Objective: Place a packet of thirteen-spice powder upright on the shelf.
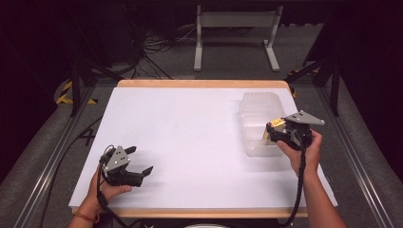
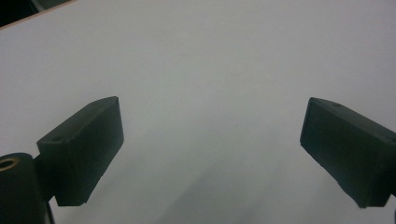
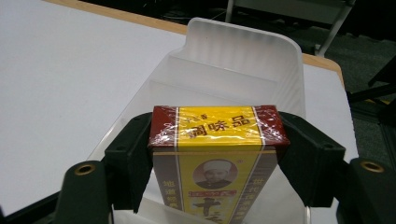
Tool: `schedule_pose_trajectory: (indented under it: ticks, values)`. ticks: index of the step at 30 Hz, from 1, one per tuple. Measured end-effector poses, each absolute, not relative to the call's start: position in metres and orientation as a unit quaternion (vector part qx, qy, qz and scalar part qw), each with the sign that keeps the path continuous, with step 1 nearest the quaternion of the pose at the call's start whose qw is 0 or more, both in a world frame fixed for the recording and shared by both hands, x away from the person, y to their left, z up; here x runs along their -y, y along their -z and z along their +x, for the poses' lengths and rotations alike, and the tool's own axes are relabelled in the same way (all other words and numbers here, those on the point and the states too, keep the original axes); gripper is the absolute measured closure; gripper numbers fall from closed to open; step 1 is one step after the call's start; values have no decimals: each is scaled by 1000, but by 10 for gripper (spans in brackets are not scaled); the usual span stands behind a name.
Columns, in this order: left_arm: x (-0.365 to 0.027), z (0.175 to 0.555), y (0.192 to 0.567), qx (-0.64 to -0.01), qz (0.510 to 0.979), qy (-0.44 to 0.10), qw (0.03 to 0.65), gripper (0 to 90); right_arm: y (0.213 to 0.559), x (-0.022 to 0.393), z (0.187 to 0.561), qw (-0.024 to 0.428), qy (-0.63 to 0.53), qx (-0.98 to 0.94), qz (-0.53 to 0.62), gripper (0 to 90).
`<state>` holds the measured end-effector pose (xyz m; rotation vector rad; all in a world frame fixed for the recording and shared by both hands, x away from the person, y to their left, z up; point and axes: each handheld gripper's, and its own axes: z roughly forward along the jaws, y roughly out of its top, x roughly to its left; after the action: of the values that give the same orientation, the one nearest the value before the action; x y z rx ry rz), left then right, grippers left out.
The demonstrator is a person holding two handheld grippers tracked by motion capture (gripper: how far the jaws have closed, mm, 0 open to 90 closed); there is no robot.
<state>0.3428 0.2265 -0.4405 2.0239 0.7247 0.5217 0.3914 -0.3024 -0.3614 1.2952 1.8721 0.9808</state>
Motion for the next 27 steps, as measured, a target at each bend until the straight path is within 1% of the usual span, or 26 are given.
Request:
schedule_pose_trajectory:
  ticks: [17,27]
  values:
    - [-228,342,440,-293,817,-212,448,67,364,310,387,318,-370,-719,496,290]
    - [-228,342,440,-291,818,-214,448,66,361,311,385,324,-374,-720,487,277]
